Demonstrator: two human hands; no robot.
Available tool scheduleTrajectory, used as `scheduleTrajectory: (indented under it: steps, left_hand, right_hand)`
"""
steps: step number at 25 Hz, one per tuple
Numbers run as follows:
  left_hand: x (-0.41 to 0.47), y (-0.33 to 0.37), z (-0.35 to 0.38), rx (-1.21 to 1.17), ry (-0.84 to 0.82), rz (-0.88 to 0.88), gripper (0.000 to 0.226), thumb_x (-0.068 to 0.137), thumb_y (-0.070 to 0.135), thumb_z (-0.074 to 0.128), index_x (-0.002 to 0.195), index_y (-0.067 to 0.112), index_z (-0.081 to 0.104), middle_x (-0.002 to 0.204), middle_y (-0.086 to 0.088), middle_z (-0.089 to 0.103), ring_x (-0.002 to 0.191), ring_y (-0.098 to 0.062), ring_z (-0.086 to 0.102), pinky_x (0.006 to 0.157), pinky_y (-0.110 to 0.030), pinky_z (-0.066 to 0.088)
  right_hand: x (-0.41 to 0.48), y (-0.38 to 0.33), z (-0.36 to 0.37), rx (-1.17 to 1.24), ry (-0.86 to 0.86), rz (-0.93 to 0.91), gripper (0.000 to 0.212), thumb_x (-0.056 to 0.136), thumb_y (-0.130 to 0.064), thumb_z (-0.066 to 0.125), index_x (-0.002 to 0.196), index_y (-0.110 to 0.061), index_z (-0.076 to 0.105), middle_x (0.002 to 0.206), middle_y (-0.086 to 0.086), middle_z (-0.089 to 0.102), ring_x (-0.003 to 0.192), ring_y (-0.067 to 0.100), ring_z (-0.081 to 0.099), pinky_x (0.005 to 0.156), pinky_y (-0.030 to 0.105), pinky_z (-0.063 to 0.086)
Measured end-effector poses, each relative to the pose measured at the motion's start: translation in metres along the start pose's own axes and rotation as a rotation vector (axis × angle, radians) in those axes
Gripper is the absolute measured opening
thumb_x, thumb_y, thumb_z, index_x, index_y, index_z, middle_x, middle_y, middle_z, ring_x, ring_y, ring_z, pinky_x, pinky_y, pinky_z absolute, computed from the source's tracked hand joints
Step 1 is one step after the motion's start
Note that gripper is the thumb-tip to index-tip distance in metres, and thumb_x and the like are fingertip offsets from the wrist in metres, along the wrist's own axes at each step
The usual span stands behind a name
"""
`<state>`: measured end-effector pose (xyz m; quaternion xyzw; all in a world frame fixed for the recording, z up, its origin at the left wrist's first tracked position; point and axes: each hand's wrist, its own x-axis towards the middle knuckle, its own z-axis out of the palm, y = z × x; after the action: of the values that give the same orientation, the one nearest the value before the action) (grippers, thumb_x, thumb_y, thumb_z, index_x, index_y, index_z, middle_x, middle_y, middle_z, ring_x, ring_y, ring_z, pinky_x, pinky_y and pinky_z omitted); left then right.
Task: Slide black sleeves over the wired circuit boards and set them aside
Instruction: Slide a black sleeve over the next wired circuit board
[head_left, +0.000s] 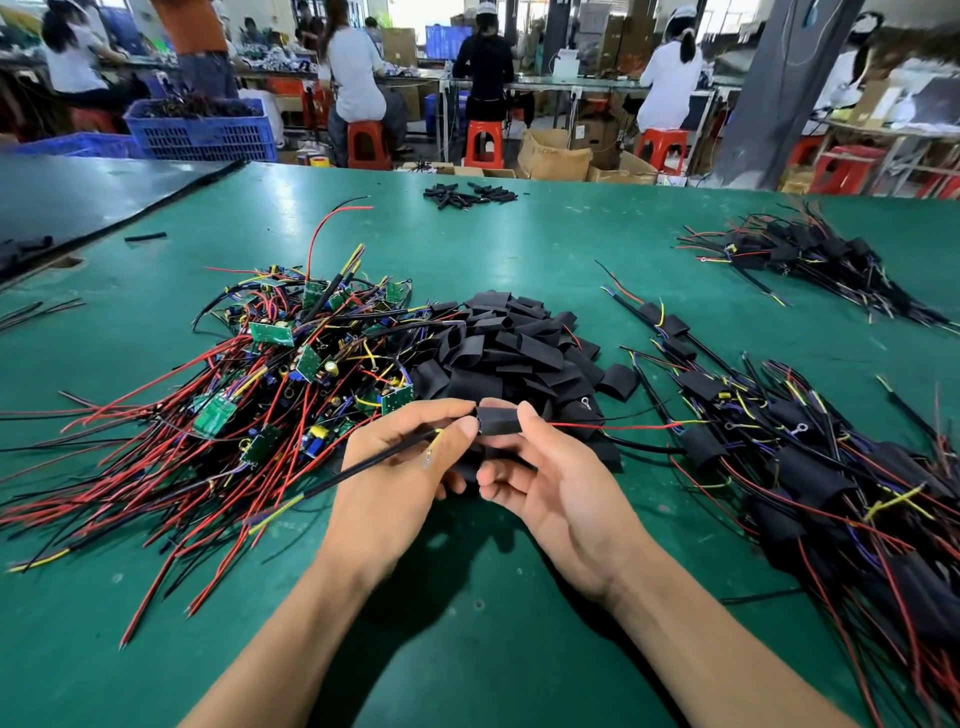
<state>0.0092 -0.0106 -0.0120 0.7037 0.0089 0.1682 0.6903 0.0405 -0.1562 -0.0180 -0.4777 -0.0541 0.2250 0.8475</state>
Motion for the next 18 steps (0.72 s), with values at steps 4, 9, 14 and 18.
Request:
scheduleTrajectory:
  steps: [4, 9, 14, 18]
  left_hand:
    - [0.0021, 0.0000, -0.0007, -0.196, -0.026, -0.151, 0.013, 0.079, 0.018, 0.075, 0.092, 0.016, 0.077, 0.074, -0.012, 0.070, 0.053, -0.020, 0.057, 0.050, -0.025, 0.046]
    - [0.0072, -0.0003, -0.0053, -0.409, -0.037, -0.387, 0.016, 0.071, 0.026, 0.076, 0.085, 0.016, 0.075, 0.083, -0.008, 0.070, 0.056, -0.016, 0.062, 0.051, -0.022, 0.048]
    - [0.0066, 0.0010, -0.0052, -0.403, -0.058, -0.392, 0.029, 0.063, 0.034, 0.082, 0.086, 0.017, 0.078, 0.086, -0.011, 0.070, 0.059, -0.016, 0.065, 0.052, -0.023, 0.051]
    - [0.0069, 0.0003, -0.0059, -0.403, 0.003, -0.375, 0.024, 0.066, 0.024, 0.081, 0.086, 0.013, 0.077, 0.085, -0.017, 0.069, 0.058, -0.018, 0.065, 0.052, -0.024, 0.052]
  right_hand:
    - [-0.0001, 0.0003, -0.0022, -0.042, -0.028, -0.056, 0.045, 0.086, -0.033, 0.060, 0.126, -0.012, 0.064, 0.094, 0.011, 0.069, 0.067, 0.016, 0.059, 0.068, 0.028, 0.051]
    - [0.0013, 0.0014, -0.0060, -0.085, 0.005, -0.165, 0.030, 0.084, -0.016, 0.073, 0.114, -0.011, 0.065, 0.093, 0.013, 0.073, 0.064, 0.020, 0.062, 0.066, 0.030, 0.054]
    - [0.0010, 0.0023, -0.0101, -0.168, 0.040, -0.235, 0.031, 0.081, -0.012, 0.072, 0.112, -0.012, 0.069, 0.082, 0.010, 0.070, 0.065, 0.023, 0.064, 0.069, 0.032, 0.055]
    - [0.0002, 0.0049, -0.0089, -0.253, 0.083, -0.270, 0.027, 0.085, -0.020, 0.072, 0.112, -0.018, 0.073, 0.080, 0.006, 0.071, 0.068, 0.023, 0.067, 0.070, 0.029, 0.056]
